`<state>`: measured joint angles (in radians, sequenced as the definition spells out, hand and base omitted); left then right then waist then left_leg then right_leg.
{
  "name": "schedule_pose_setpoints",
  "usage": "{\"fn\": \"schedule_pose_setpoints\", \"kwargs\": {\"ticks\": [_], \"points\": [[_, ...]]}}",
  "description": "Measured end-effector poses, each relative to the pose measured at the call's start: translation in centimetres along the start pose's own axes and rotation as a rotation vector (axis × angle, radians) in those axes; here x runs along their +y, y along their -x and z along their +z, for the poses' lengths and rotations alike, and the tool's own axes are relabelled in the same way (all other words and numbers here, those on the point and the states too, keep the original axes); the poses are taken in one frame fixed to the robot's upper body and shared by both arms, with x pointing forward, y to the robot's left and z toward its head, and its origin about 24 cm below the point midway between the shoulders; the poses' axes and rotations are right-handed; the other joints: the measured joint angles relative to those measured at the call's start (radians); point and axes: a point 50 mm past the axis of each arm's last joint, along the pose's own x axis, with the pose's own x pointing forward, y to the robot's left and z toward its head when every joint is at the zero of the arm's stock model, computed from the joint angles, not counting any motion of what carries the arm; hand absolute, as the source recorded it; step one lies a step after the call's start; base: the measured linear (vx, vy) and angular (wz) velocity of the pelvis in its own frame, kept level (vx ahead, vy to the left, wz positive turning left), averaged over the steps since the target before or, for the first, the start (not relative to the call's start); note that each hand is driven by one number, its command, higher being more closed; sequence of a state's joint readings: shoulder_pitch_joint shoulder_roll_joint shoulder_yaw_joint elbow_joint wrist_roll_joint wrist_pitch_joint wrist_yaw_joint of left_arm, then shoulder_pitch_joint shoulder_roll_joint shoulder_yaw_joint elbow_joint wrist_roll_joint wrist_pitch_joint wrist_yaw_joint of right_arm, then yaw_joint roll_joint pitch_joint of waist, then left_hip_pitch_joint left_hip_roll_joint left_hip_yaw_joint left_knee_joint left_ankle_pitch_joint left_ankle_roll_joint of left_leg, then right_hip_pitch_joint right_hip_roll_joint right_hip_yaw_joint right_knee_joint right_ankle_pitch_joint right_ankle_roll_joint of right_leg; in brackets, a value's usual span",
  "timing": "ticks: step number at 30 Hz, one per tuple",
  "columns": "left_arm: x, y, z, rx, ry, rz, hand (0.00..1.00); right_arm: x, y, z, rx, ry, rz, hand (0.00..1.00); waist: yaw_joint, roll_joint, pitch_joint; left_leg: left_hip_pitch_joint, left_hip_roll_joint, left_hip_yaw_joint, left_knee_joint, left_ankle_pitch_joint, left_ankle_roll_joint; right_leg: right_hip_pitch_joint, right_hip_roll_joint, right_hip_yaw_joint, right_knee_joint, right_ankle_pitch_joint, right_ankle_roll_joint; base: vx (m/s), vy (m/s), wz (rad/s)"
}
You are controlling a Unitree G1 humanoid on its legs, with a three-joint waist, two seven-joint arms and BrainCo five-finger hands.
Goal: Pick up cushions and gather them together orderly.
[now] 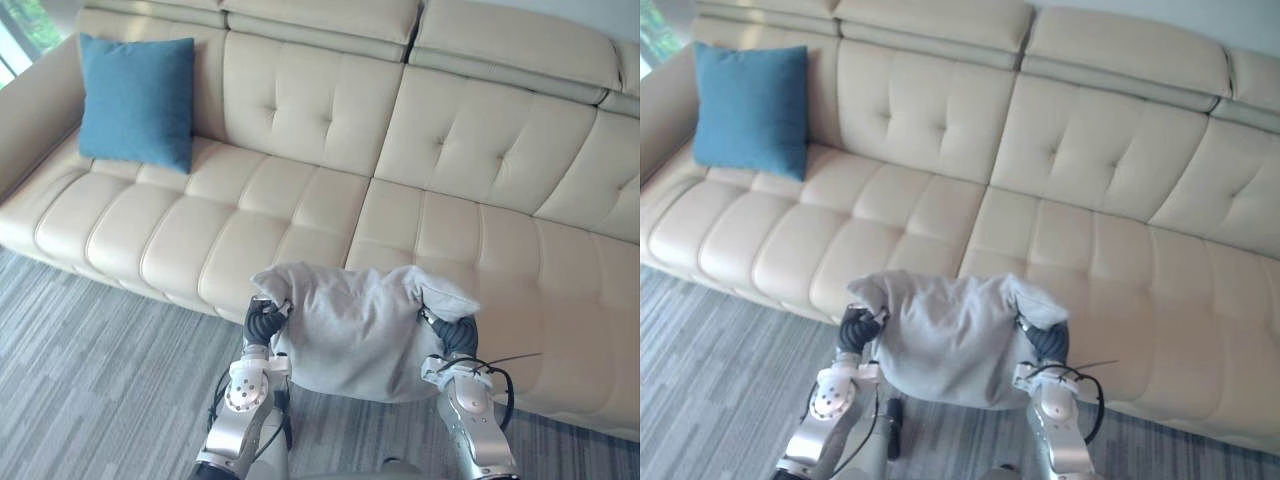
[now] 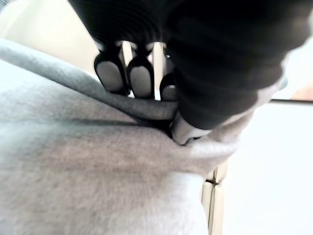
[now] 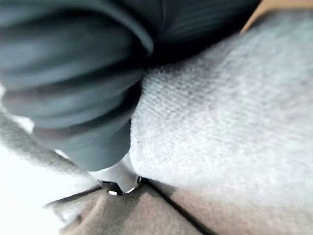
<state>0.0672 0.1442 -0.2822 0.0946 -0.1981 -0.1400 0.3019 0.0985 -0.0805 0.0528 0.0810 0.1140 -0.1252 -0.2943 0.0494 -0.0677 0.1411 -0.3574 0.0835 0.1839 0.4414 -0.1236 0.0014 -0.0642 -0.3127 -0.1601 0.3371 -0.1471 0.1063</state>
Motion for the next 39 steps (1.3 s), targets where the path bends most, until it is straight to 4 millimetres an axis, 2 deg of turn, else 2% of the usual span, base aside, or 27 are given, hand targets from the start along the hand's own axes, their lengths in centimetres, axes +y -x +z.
{"fn": "schedule_pose_setpoints", "kwargs": {"ticks": [1,2,3,4,6,7,8,9,10,11,12,13,17,19,23,25,27,29,31,33,35,37,39], "points": [[0.2,-0.1,0.1,-0.003,-0.011,0.000,1.00,0.2,-0.2,-0.1,0.003,0.003,0.008,1.00,0.005,0.001,0.001,0.025,0.005,0.014,-0.014,-0.009,0.003,-0.026,-0.004,0.004,0.054,0.025,-0.016,0.20,0.208,-0.81],[0.6,-0.1,0.1,-0.006,-0.029,0.000,1.00,0.5,-0.3,-0.2,0.009,0.010,0.022,1.00,0.004,0.004,0.003,0.085,0.012,0.028,-0.053,-0.026,0.004,-0.064,-0.012,-0.005,0.154,0.085,-0.033,0.26,0.242,-0.61],[0.9,-0.1,0.1,-0.008,-0.042,-0.001,1.00,0.6,-0.2,-0.5,0.021,0.012,0.031,1.00,-0.004,0.005,0.004,0.135,0.014,0.028,-0.090,-0.031,0.005,-0.086,-0.018,-0.015,0.218,0.118,-0.058,0.27,0.200,-0.41],[1.1,-0.2,0.2,-0.011,-0.052,0.000,1.00,0.7,-0.1,-0.8,0.034,0.016,0.041,1.00,-0.018,0.010,0.006,0.194,0.020,0.032,-0.137,-0.035,0.009,-0.107,0.002,-0.022,0.289,0.053,-0.066,0.24,0.161,-0.20],[1.4,-0.2,0.3,-0.015,-0.054,0.007,1.00,1.1,0.0,-0.9,0.034,0.014,0.068,1.00,-0.026,0.009,0.005,0.247,0.031,0.046,-0.187,-0.031,0.002,-0.166,0.079,-0.022,0.294,-0.030,-0.070,0.15,0.047,-0.20],[1.4,-0.2,0.3,-0.015,-0.055,0.007,1.00,1.1,0.0,-0.9,0.034,0.014,0.073,1.00,-0.031,0.007,0.004,0.257,0.030,0.050,-0.197,-0.029,-0.001,-0.180,0.098,-0.022,0.275,-0.042,-0.069,0.11,-0.021,-0.10],[1.4,-0.2,0.2,-0.014,-0.056,0.005,1.00,1.1,-0.1,-0.8,0.033,0.016,0.075,1.00,-0.042,0.004,0.001,0.268,0.025,0.056,-0.207,-0.028,-0.002,-0.201,0.144,-0.029,0.192,-0.044,-0.063,0.13,-0.057,0.02],[1.4,-0.2,0.2,-0.010,-0.057,-0.005,1.00,1.0,0.0,-0.9,0.034,0.018,0.072,1.00,-0.051,-0.012,-0.007,0.276,0.005,0.059,-0.213,-0.027,-0.004,-0.199,0.176,-0.032,0.057,0.011,-0.070,0.14,-0.069,0.06],[1.4,-0.2,0.2,-0.010,-0.060,-0.012,1.00,1.0,-0.1,-0.9,0.034,0.018,0.071,1.00,-0.053,-0.022,-0.008,0.279,-0.011,0.060,-0.213,-0.027,-0.004,-0.196,0.178,-0.030,-0.003,0.075,-0.075,0.15,-0.095,0.06],[1.1,-0.2,0.0,-0.001,-0.051,-0.015,1.00,0.8,-0.2,-0.8,0.031,0.027,0.072,1.00,-0.061,-0.018,-0.003,0.288,-0.030,0.054,-0.214,-0.035,-0.016,-0.184,0.174,-0.037,-0.045,0.081,-0.098,0.14,-0.062,-0.15],[0.9,0.0,-0.4,0.015,-0.039,-0.014,1.00,0.5,-0.3,-1.0,0.038,0.048,0.071,1.00,-0.056,0.017,-0.007,0.286,-0.010,0.052,-0.216,-0.038,-0.021,-0.165,0.202,-0.028,-0.094,0.110,-0.102,0.16,-0.060,-0.32],[0.7,0.1,-0.5,0.019,-0.034,-0.022,1.00,0.1,-0.3,-1.3,0.050,0.063,0.069,1.00,-0.053,0.037,-0.008,0.293,0.004,0.042,-0.226,-0.041,-0.025,-0.133,0.227,-0.029,-0.162,0.137,-0.109,0.11,-0.018,-0.34],[0.4,0.1,-0.4,0.017,-0.031,-0.048,1.00,-0.4,0.4,-2.0,0.081,0.067,0.056,1.00,-0.053,0.039,-0.010,0.326,0.021,0.009,-0.255,-0.042,-0.037,-0.056,0.265,-0.044,-0.261,0.167,-0.121,0.06,-0.040,0.01],[0.2,0.1,-0.4,0.015,-0.025,-0.057,1.00,-0.6,0.7,-1.6,0.061,0.056,0.052,1.00,-0.046,0.042,-0.012,0.326,0.027,-0.004,-0.259,-0.050,-0.055,-0.030,0.277,-0.049,-0.305,0.184,-0.116,0.02,-0.005,0.11],[0.1,0.1,0.0,-0.004,-0.034,-0.056,1.00,-0.3,0.7,-0.3,0.012,0.012,0.041,1.00,-0.039,0.044,-0.013,0.328,0.025,-0.011,-0.263,-0.050,-0.055,-0.004,0.277,-0.054,-0.351,0.207,-0.112,0.01,0.022,0.07],[0.0,-0.1,0.9,-0.045,-0.032,-0.037,1.00,0.1,0.2,0.6,-0.026,-0.002,0.045,1.00,-0.037,0.044,-0.014,0.323,0.017,-0.013,-0.263,-0.049,-0.055,-0.004,0.272,-0.055,-0.370,0.220,-0.108,0.00,0.046,0.02],[-0.5,-1.2,2.5,-0.115,-0.025,-0.005,1.00,0.8,-1.0,2.1,-0.087,-0.014,0.038,1.00,-0.036,0.049,-0.012,0.297,0.008,-0.019,-0.263,-0.047,-0.056,-0.015,0.263,-0.060,-0.384,0.232,-0.105,-0.04,0.045,0.10],[-0.9,-3.3,5.8,-0.242,-0.016,0.027,1.00,2.1,-2.9,5.0,-0.197,-0.039,0.037,1.00,-0.035,0.052,-0.012,0.235,-0.006,-0.033,-0.253,-0.031,-0.051,-0.076,0.251,-0.073,-0.380,0.244,-0.105,-0.07,0.027,0.19],[-1.1,-4.3,8.0,-0.324,-0.005,0.061,1.00,3.0,-3.9,7.0,-0.271,-0.049,0.035,1.00,-0.034,0.054,-0.010,0.185,-0.010,-0.034,-0.239,-0.024,-0.048,-0.123,0.245,-0.077,-0.373,0.254,-0.108,-0.04,0.021,0.07],[-1.6,-5.3,10.8,-0.421,0.027,0.104,1.00,3.9,-5.0,9.6,-0.358,-0.074,0.025,1.00,-0.015,0.067,0.000,0.141,-0.010,-0.033,-0.222,-0.022,-0.048,-0.166,0.238,-0.079,-0.359,0.260,-0.109,-0.02,0.010,0.00],[-1.7,-5.8,12.2,-0.465,0.052,0.132,1.00,4.4,-5.4,11.0,-0.400,-0.091,0.016,1.00,-0.008,0.078,0.006,0.130,-0.007,-0.034,-0.214,-0.022,-0.048,-0.186,0.235,-0.081,-0.335,0.258,-0.110,-0.01,0.007,-0.02],[-1.9,-6.4,14.8,-0.558,0.065,0.166,1.00,5.3,-6.2,13.5,-0.478,-0.121,0.012,1.00,0.006,0.082,0.013,0.090,-0.007,-0.033,-0.208,-0.021,-0.046,-0.247,0.229,-0.079,-0.287,0.253,-0.115,-0.03,0.017,-0.05],[-2.0,-6.9,16.8,-0.622,0.069,0.186,1.00,5.9,-6.7,15.4,-0.534,-0.135,0.006,1.00,0.006,0.082,0.027,0.057,-0.009,-0.032,-0.191,-0.018,-0.044,-0.279,0.222,-0.078,-0.268,0.253,-0.115,-0.05,0.016,0.02]]}}
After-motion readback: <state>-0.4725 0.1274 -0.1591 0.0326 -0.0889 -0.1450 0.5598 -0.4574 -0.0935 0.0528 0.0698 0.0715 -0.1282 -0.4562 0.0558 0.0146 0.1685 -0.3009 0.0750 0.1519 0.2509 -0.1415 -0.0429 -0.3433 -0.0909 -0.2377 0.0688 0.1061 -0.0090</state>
